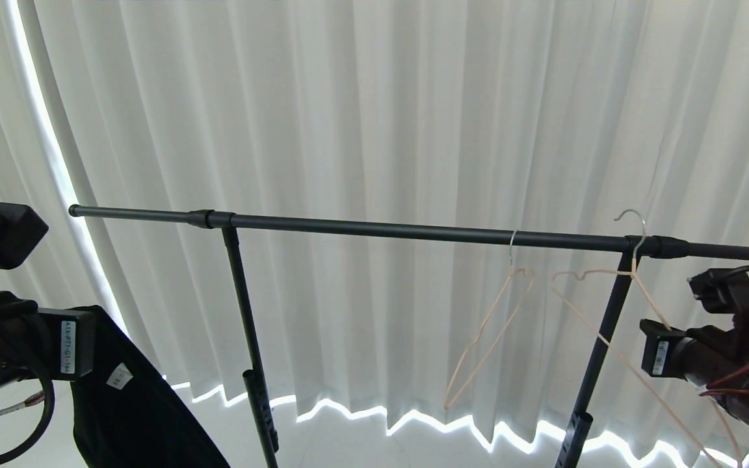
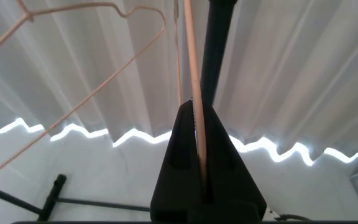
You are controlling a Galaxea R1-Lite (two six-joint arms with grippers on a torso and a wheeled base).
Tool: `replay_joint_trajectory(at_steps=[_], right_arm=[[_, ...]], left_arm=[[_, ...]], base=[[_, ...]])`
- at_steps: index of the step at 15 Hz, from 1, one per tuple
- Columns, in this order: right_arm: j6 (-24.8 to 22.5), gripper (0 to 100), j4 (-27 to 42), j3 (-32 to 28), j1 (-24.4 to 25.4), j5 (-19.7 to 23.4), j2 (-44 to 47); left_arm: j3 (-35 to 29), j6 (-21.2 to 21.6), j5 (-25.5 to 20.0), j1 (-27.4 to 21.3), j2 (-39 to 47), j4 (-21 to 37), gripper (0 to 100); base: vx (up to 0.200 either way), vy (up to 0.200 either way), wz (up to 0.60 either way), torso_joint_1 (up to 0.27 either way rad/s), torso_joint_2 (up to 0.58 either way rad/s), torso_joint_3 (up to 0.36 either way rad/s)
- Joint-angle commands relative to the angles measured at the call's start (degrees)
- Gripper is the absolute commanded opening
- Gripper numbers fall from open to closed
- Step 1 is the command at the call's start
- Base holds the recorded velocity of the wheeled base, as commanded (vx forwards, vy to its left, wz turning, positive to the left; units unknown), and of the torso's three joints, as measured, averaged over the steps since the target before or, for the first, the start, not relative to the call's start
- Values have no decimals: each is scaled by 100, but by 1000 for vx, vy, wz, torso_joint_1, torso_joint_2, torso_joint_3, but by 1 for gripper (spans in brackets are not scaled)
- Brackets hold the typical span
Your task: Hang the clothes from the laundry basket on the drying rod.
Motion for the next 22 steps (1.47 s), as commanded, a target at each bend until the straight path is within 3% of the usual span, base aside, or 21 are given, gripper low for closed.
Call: replay_joint_trajectory(at_steps=[1, 6, 9, 16, 22], right_arm=[[-168, 0, -317, 588, 37, -3, -500], [-537, 0, -440, 1265, 55, 6, -1414], [-818, 0, -413, 1397, 55, 41, -1871], [-967, 0, -413, 1397, 81, 102, -1897], [-967, 0, -413, 1397, 582, 111, -1783]], left_arm=[[16, -4, 41, -2, 17, -1, 0], [139, 22, 59, -11, -1, -1, 0], [147, 127, 68, -11, -10, -1, 0], [235, 136, 59, -29, -10, -1, 0], [235, 136, 59, -38, 8, -1, 0]], base=[[0, 0, 0, 0, 0, 0], [0, 0, 0, 0, 0, 0], [-200, 0, 0, 5, -2, 1], [-200, 0, 0, 2, 3, 0], [-200, 0, 0, 1, 3, 2]])
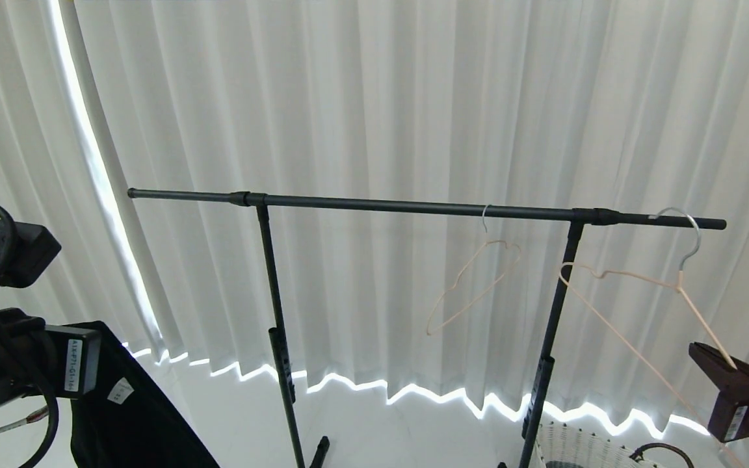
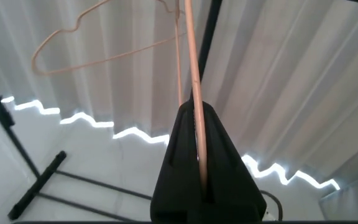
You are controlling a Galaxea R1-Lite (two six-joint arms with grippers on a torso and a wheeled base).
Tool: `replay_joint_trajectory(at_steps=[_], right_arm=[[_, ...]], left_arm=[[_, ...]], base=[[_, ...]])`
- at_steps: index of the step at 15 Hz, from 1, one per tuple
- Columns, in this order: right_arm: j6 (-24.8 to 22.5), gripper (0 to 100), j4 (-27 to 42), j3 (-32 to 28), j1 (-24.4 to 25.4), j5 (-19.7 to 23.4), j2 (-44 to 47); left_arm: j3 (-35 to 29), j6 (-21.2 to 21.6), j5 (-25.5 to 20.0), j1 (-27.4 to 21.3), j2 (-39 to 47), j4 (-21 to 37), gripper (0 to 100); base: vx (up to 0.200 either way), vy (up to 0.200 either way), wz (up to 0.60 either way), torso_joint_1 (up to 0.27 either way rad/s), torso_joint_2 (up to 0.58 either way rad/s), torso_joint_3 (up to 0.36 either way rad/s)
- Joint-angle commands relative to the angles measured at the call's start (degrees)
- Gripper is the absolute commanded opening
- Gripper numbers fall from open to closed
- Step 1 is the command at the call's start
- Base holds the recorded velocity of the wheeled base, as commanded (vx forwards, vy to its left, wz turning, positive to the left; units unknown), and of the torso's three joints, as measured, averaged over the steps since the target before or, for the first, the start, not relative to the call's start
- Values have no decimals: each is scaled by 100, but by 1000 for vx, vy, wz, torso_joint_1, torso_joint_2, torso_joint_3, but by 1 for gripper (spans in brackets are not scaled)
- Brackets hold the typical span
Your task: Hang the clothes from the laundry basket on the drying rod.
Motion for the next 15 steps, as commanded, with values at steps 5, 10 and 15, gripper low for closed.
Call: replay_joint_trajectory(at_steps=[5, 10, 15], right_arm=[[-4, 0, -3, -97, 350, 405, 246], [154, 0, 217, -334, 1774, 1354, 474], [831, 0, 235, -1292, 2591, 2145, 1371]], left_arm=[[87, -27, -76, -176, -1, -10, 0], [69, -106, -533, -835, 456, -695, 0], [-309, -132, -208, -888, 1581, -1372, 0]], base=[[-120, 0, 0, 0, 1, 3], [0, 0, 0, 0, 0, 0], [0, 0, 0, 0, 0, 0]])
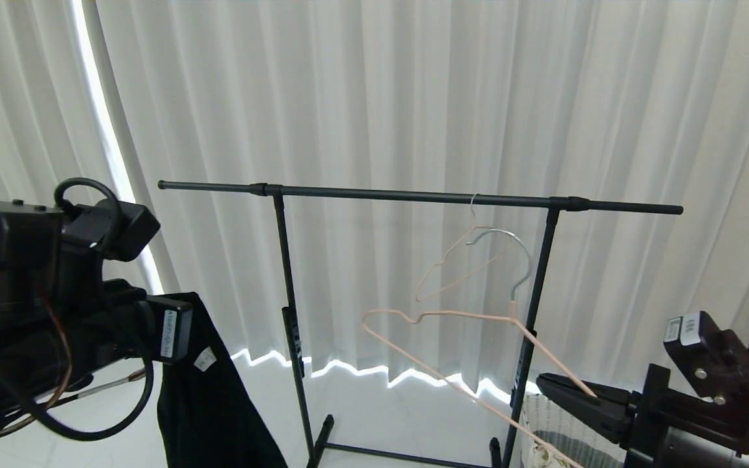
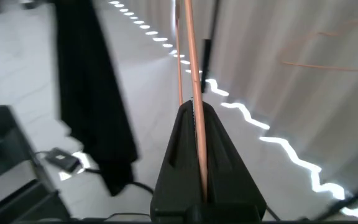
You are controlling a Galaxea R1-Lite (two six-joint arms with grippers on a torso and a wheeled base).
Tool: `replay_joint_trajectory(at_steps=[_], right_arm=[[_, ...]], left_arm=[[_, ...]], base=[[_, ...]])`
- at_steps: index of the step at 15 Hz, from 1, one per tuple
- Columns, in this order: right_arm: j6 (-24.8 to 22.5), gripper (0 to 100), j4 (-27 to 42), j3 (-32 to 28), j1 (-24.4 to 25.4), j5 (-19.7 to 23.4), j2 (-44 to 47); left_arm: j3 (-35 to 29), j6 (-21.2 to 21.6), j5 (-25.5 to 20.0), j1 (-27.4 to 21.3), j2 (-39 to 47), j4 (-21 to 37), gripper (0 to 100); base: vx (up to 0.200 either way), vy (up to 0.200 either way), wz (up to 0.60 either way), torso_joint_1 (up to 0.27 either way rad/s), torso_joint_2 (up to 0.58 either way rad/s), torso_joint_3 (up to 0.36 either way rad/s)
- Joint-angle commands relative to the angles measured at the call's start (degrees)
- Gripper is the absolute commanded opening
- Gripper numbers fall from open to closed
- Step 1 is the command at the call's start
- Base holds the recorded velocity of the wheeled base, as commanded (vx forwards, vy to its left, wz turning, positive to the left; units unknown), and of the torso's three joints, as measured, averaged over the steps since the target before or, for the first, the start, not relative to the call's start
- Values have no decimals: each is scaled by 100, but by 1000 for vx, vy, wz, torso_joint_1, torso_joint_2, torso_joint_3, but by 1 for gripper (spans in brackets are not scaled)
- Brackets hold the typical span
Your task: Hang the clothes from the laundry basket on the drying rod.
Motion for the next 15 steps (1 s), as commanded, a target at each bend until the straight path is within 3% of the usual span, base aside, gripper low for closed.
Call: replay_joint_trajectory(at_steps=[1, 5, 11, 15], right_arm=[[79, 0, 2, -295, 288, 183, 418], [351, 0, -7, -391, 666, 254, 401], [826, 0, -60, -884, 824, 377, 594], [1116, 0, -648, -1156, 816, 377, 1165]], left_arm=[[-278, -150, 269, 59, 810, -298, 0], [-902, -826, 577, -56, 1487, -439, 0], [-1087, -862, 568, -460, 1575, -439, 0], [-1306, -1143, 577, -768, 1557, -439, 0]], base=[[0, 0, 0, 0, 0, 0], [0, 0, 0, 0, 0, 0], [0, 0, 0, 0, 0, 0], [0, 0, 0, 0, 0, 0]])
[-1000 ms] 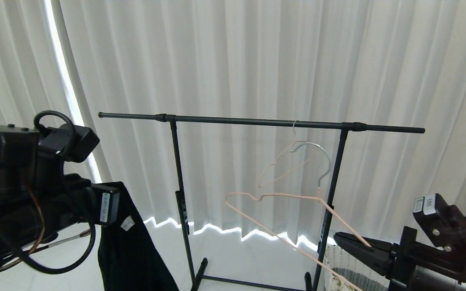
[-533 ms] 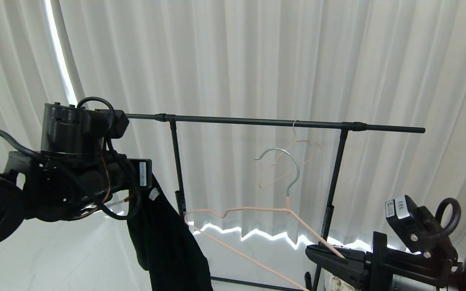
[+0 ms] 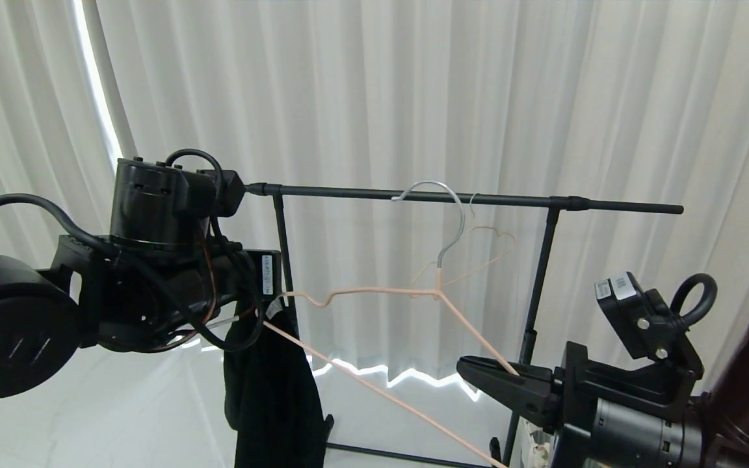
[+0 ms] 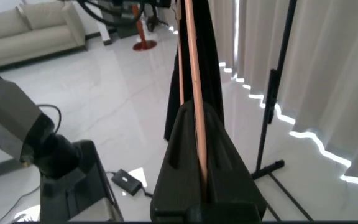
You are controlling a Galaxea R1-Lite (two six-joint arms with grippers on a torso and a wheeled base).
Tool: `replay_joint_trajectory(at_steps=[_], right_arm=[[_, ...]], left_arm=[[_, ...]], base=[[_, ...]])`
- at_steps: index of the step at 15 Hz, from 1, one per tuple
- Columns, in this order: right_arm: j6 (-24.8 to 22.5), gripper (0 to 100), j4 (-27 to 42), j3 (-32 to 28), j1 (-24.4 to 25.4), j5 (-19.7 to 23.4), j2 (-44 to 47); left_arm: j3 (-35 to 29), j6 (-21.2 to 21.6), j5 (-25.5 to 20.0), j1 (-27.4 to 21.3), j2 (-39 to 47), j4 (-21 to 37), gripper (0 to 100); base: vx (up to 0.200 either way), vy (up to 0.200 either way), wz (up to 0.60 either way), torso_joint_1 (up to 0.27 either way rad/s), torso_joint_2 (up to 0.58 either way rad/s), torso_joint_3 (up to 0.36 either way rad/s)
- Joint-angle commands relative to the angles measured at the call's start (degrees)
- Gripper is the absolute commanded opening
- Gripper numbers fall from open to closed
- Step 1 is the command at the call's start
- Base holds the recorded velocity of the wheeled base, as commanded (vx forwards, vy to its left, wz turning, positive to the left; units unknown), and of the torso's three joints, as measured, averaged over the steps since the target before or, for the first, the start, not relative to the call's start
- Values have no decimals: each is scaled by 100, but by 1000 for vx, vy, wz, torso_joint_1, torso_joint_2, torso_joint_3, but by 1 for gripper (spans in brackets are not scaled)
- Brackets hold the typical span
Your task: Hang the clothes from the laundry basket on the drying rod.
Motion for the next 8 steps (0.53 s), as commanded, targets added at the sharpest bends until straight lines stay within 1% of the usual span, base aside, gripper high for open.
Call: replay_joint_trajectory(at_steps=[1, 2, 5, 8], right_arm=[[14, 0, -173, -97, -14, -14, 385], [49, 0, -358, -79, -58, -14, 500], [137, 0, -384, -88, -119, -14, 500], [137, 0, -384, -71, -242, -14, 420]], left_arm=[[-47, -8, 14, -66, -12, -1, 0], [-47, -8, 14, -57, -29, -1, 0], [-38, -8, 31, -57, -56, -1, 0], [-56, -8, 269, 31, -12, -1, 0]], base=[[0, 0, 0, 0, 0, 0], [0, 0, 0, 0, 0, 0], [0, 0, 0, 0, 0, 0], [0, 0, 0, 0, 0, 0]])
